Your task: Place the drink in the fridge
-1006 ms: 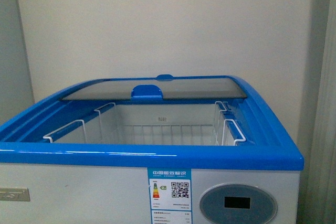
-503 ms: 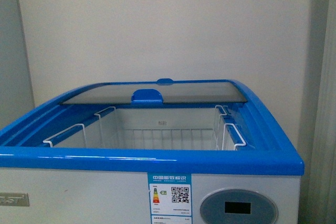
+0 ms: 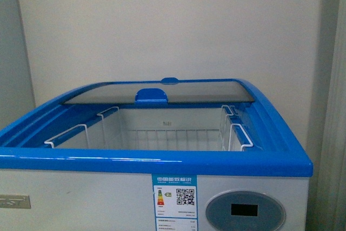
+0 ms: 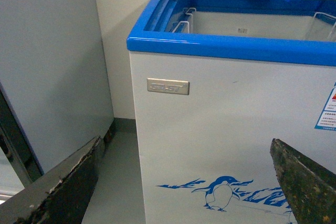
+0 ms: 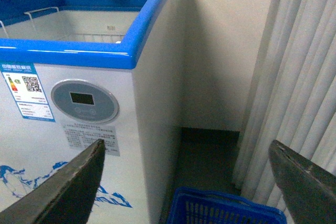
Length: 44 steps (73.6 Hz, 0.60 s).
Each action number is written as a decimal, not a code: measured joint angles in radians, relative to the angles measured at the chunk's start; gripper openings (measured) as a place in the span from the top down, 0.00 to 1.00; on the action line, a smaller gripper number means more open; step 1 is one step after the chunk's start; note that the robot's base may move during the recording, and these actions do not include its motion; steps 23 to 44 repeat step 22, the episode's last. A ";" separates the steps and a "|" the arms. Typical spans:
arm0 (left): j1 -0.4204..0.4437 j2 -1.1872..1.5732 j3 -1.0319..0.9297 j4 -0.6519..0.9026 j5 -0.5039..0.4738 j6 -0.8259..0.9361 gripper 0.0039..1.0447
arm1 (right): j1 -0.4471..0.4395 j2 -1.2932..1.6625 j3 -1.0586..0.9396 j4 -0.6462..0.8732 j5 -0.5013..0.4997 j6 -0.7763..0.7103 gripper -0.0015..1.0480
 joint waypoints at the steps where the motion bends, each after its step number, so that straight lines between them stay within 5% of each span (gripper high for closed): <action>1: 0.000 0.000 0.000 0.000 0.000 0.000 0.08 | 0.000 0.000 0.000 0.000 0.000 0.000 0.07; 44: 0.000 0.000 0.000 0.000 0.000 0.000 0.08 | 0.000 0.000 0.000 0.000 0.000 0.000 0.07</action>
